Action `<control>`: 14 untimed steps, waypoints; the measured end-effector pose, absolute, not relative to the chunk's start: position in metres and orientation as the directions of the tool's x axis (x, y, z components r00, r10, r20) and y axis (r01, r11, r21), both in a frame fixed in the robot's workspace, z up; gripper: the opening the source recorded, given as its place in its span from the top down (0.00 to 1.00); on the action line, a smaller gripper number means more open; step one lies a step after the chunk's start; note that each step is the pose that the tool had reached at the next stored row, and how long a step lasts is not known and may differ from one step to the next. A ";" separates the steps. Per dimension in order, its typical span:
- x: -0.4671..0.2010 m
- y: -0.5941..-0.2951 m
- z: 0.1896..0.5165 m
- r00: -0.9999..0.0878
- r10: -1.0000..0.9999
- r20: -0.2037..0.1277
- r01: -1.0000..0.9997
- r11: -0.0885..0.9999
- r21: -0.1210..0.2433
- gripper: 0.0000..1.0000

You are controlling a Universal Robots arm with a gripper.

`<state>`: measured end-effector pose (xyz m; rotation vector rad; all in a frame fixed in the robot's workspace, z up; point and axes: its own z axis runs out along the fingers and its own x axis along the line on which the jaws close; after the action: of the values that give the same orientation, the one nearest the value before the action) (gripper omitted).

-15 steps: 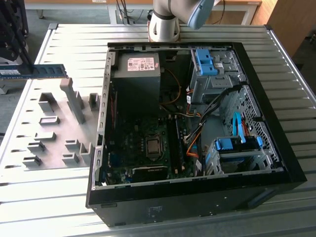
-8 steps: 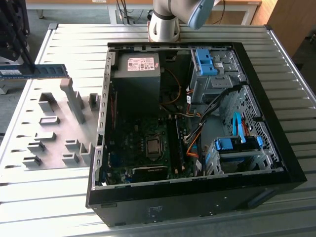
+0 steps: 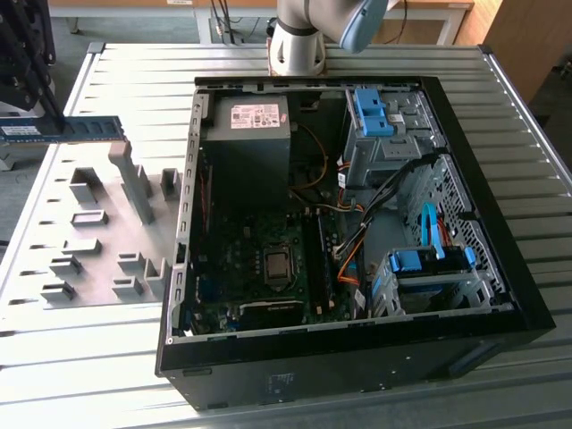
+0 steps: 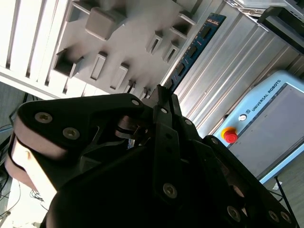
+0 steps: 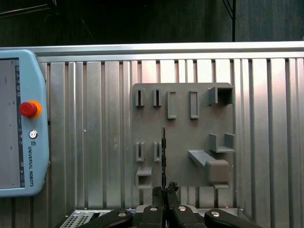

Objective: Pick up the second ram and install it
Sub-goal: 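Pick up the second ram and move it above second insertion slot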

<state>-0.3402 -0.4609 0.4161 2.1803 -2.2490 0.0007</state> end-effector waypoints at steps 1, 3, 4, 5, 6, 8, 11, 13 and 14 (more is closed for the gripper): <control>-0.340 -0.461 0.416 -0.031 -0.999 0.007 -0.999 0.031 0.006 0.86; -0.339 -0.461 0.416 -0.031 -0.999 0.007 -1.000 0.031 0.006 0.86; -0.339 -0.461 0.416 -0.031 -0.999 0.007 -1.000 0.031 0.006 0.86; -0.339 -0.461 0.416 -0.031 -0.999 0.007 -1.000 0.031 0.006 0.86; -0.339 -0.461 0.416 -0.031 -0.999 0.007 -1.000 0.031 0.006 0.86; -0.338 -0.461 0.416 -0.031 -0.999 0.007 -0.999 0.031 0.006 0.86; -0.337 -0.461 0.416 -0.031 -0.999 0.007 -0.999 0.031 0.006 0.86; -0.337 -0.461 0.416 -0.031 -0.999 0.007 -1.000 0.031 0.006 0.86; -0.337 -0.461 0.416 -0.031 -0.999 0.007 -1.000 0.031 0.006 0.86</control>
<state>-0.3366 -0.4609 0.4161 2.1804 -2.2490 0.0007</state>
